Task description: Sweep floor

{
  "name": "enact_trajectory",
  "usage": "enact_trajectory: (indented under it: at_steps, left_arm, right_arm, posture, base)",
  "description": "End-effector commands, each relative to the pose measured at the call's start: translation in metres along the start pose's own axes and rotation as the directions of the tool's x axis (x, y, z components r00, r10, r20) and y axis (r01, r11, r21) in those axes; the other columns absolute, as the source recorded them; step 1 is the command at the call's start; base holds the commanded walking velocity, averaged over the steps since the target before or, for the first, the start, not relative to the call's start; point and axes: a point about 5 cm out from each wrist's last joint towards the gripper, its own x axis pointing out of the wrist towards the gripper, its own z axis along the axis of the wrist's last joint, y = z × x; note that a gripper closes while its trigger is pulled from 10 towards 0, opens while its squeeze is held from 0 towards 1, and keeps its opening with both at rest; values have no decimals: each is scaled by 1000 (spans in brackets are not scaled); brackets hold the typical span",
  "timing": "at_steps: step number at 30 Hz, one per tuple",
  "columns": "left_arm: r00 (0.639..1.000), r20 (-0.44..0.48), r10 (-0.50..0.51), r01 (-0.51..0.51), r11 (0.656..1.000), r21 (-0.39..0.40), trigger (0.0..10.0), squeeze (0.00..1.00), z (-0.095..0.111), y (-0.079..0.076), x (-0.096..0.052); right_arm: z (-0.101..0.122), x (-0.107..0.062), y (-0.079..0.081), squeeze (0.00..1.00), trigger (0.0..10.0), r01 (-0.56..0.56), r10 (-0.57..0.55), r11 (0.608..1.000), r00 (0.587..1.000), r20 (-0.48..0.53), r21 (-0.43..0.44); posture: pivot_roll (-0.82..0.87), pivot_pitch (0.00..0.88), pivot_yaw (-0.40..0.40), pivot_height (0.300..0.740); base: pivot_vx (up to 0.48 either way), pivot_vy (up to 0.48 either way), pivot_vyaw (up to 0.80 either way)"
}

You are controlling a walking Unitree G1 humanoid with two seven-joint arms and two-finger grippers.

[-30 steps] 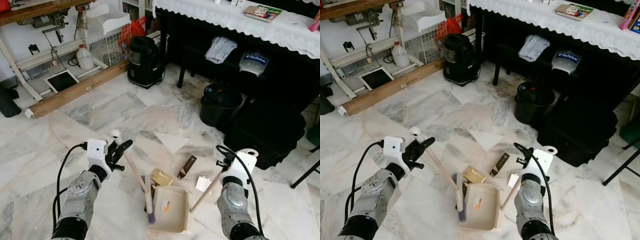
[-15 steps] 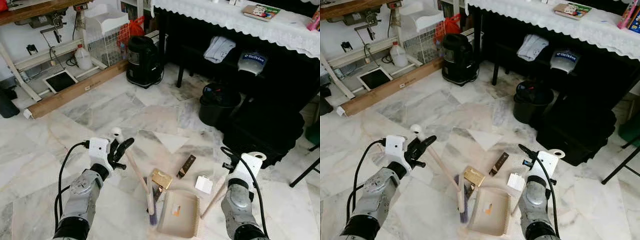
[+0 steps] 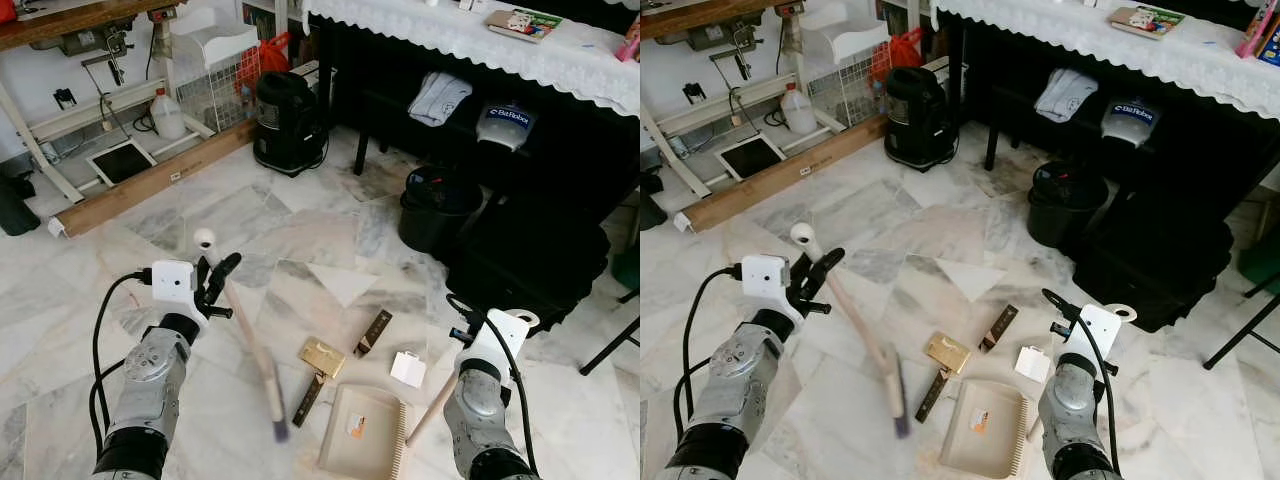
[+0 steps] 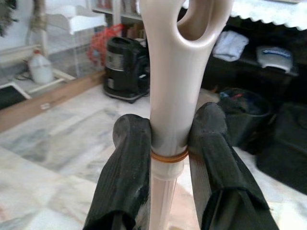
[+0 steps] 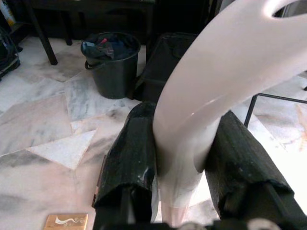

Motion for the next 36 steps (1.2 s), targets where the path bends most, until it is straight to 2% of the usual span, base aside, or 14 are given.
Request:
enact_trajectory:
  at_steps: [1, 4, 6, 12, 17, 21, 25, 26, 30, 31, 32, 34, 35, 36]
  left_arm:
    - [999, 33, 6, -8, 998, 62, 10000, 0, 6, 2, 3]
    - [1000, -16, -7, 9, 993, 114, 10000, 0, -7, -3, -1]
    - [998, -47, -32, 37, 994, 98, 10000, 0, -17, -10, -4]
    - [997, -78, -27, 34, 995, 92, 10000, 0, -28, -15, -6]
    - [988, -109, -107, 118, 988, 98, 10000, 0, -35, -27, -8]
    - [963, -138, -232, 236, 972, 13, 10000, 0, -37, -37, -11]
    - [939, -173, -296, 297, 955, -21, 10000, 0, -41, -40, -14]
    - [917, -189, -352, 352, 935, -32, 10000, 0, -41, -42, -17]
    - [890, -193, -412, 404, 911, -81, 10000, 0, -37, -41, -20]
    - [879, -183, -440, 421, 897, -135, 10000, 0, -33, -39, -19]
    - [879, -183, -440, 421, 897, -135, 10000, 0, -33, -39, -19]
    - [874, -147, -464, 431, 878, -208, 10000, 0, -24, -38, -17]
    - [874, -147, -464, 431, 878, -208, 10000, 0, -24, -38, -17]
    - [875, -88, -476, 436, 853, -286, 10000, 0, -13, -39, -13]
  right_arm:
    - [-8, -2, -6, 0, 10000, 26, -27, 1000, 999, -38, -15]
    - [-9, -2, -5, 0, 10000, 27, -27, 1000, 999, -47, -5]
    - [-9, -2, -5, 0, 10000, 27, -27, 1000, 999, -46, -2]
    - [-8, -2, -5, 0, 10000, 25, -25, 1000, 998, -50, -3]
    - [-9, -2, -4, 0, 10000, 17, -17, 1000, 998, -58, -6]
    - [-11, -2, -4, 0, 10000, 14, -15, 1000, 998, -68, -8]
    - [-10, -2, -3, 0, 10000, 14, -14, 1000, 998, -63, -6]
    - [-10, -2, -3, 0, 10000, 13, -13, 1000, 998, -66, -7]
    - [-10, -2, -4, 0, 10000, 13, -13, 1000, 998, -69, -6]
    - [-10, -1, -4, 0, 10000, 13, -13, 1000, 997, -71, -7]
    - [-10, -1, -4, 0, 10000, 13, -13, 1000, 997, -71, -7]
    - [-10, -1, -4, 0, 10000, 12, -12, 1000, 997, -71, -6]
    - [-10, -1, -4, 0, 10000, 12, -12, 1000, 997, -71, -6]
    - [-10, -1, -4, 0, 10000, 11, -11, 1000, 997, -72, -6]
  posture:
    - [67, 95, -45, 740]
    - [69, 92, -45, 740]
    - [62, 92, -43, 740]
    - [57, 93, -44, 740]
    - [56, 93, -45, 740]
    - [58, 95, -47, 740]
    - [60, 96, -47, 740]
    - [60, 96, -47, 740]
    - [60, 96, -47, 740]
    - [64, 96, -48, 740]
    - [64, 96, -48, 740]
    - [64, 96, -50, 740]
    - [64, 96, -50, 740]
    - [66, 95, -50, 740]
  base:
    - [0, 0, 0]
    - [0, 0, 0]
    - [0, 0, 0]
    - [0, 0, 0]
    - [0, 0, 0]
    - [0, 0, 0]
    - [0, 0, 0]
    - [0, 0, 0]
    - [0, 0, 0]
    - [0, 0, 0]
    - [0, 0, 0]
    - [0, 0, 0]
    - [0, 0, 0]
    - [0, 0, 0]
